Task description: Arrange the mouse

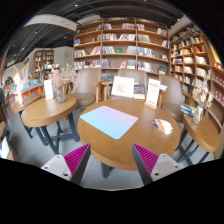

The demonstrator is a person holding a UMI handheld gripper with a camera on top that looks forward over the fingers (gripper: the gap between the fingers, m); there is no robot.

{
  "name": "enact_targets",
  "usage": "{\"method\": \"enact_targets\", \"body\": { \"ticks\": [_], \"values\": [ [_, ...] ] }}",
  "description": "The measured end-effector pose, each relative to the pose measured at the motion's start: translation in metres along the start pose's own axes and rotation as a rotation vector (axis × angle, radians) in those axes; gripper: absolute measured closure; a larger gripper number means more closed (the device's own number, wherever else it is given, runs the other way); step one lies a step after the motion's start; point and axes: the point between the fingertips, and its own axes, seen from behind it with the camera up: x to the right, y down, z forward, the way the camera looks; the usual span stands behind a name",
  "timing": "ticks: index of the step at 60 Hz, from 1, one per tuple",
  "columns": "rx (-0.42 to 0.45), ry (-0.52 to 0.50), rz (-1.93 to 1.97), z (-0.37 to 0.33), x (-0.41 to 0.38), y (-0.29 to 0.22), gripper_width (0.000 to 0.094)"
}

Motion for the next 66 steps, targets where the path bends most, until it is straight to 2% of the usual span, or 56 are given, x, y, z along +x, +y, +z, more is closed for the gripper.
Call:
{"method": "enact_targets", "body": {
  "ticks": [9, 19, 32, 66],
  "values": [
    [-0.010, 0.088, 0.014, 0.002, 0.040, 0.001, 0.0077],
    [-0.017, 0.176, 0.030, 0.024, 0.131, 0.004, 0.0077],
    [-0.033, 0.263, 0.052, 0.038, 0.202, 0.011, 0.0078],
    [-0.101, 0.256, 0.063, 0.154, 0.274, 0.011, 0.0081]
  ]
}}
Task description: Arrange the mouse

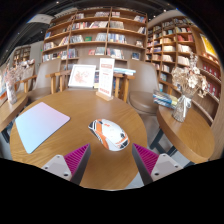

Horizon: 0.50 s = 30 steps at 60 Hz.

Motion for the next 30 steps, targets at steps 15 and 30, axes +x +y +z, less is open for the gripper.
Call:
{"method": "enact_targets", "body": {
  "ticks": [15, 30],
  "values": [
    [-0.020, 0.015, -0.005, 0.041, 0.008, -0.016, 0.0079],
    [-0.033, 0.018, 0.017, 0.078, 0.017, -0.036, 0.0083]
  ]
}}
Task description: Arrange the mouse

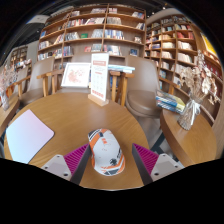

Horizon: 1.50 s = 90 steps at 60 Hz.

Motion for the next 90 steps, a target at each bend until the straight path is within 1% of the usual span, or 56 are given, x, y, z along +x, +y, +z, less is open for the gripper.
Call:
{"method": "enact_targets", "body": {
  "ticks": [11, 14, 16, 18, 20, 22, 25, 30, 34, 41, 47, 52, 61, 71, 74, 81, 83, 85, 88, 90],
  "values": [
    [-0.029, -0.002, 0.072, 0.024, 0.010, -0.010, 0.0082],
    [-0.038, -0.003, 0.094, 0.026, 0.011, -0.010, 0.0095],
    [-0.041, -0.011, 0.104, 0.027, 0.008, -0.010, 0.0143],
    [-0.039, -0.010, 0.099, 0.028, 0.009, -0.011, 0.0215],
    [-0.035, -0.016, 0.088, 0.029, 0.006, -0.012, 0.0317],
    [-0.032, -0.030, 0.075, 0.031, 0.003, -0.012, 0.0453],
    [-0.037, -0.018, 0.056, 0.029, 0.004, -0.011, 0.0473],
    [-0.074, 0.007, 0.042, 0.024, 0.005, -0.012, 0.0509],
    [-0.064, 0.016, 0.049, 0.011, 0.002, -0.025, 0.0514],
    [0.004, 0.002, 0.080, -0.026, -0.017, -0.069, 0.0513],
    [0.038, -0.046, 0.124, -0.053, -0.060, -0.100, 0.0516],
    [0.054, -0.084, 0.116, -0.066, -0.108, -0.112, 0.0514],
    [0.027, -0.166, 0.122, -0.069, -0.215, -0.098, 0.0515],
    [-0.060, -0.200, 0.095, -0.050, -0.300, -0.056, 0.0514],
    [-0.076, -0.195, 0.081, -0.043, -0.313, -0.043, 0.0512],
    [-0.074, -0.165, 0.059, -0.028, -0.322, -0.023, 0.0494],
    [-0.074, -0.158, 0.063, -0.026, -0.323, -0.020, 0.0480],
    [-0.049, -0.154, 0.063, -0.026, -0.320, -0.024, 0.0462],
    [-0.037, -0.148, 0.063, -0.024, -0.323, -0.024, 0.0437],
    [-0.042, -0.153, 0.064, -0.023, -0.324, -0.023, 0.0397]
  ]
}}
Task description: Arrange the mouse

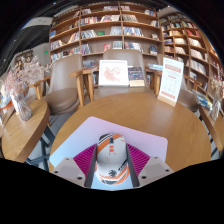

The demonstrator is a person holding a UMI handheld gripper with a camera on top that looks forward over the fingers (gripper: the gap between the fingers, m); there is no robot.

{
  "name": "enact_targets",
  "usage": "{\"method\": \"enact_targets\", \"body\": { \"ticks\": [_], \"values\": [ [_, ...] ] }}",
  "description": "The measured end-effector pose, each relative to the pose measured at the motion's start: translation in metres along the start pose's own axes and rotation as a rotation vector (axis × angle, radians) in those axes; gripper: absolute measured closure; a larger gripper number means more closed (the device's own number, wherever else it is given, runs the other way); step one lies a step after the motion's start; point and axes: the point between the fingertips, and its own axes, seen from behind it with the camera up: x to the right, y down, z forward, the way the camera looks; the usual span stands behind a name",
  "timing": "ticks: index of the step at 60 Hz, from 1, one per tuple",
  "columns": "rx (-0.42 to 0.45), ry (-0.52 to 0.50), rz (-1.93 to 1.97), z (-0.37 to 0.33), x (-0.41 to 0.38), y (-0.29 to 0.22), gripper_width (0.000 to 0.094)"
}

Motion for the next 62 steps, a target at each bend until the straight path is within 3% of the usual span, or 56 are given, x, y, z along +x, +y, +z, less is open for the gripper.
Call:
{"method": "enact_targets", "body": {
  "ticks": [5, 6, 8, 18, 35, 62],
  "values": [
    [-0.002, 0.018, -0.016, -0.010, 0.005, -0.004, 0.0079],
    [0.005, 0.016, -0.024, -0.014, 0.004, -0.007, 0.0068],
    [0.024, 0.017, -0.037, -0.023, 0.005, -0.014, 0.0100],
    [0.086, 0.028, -0.089, -0.106, 0.022, -0.030, 0.0080],
    [0.147, 0.021, -0.027, -0.249, 0.057, 0.010, 0.0079],
    [0.168, 0.078, -0.032, -0.309, 0.100, 0.060, 0.0081]
  ]
}}
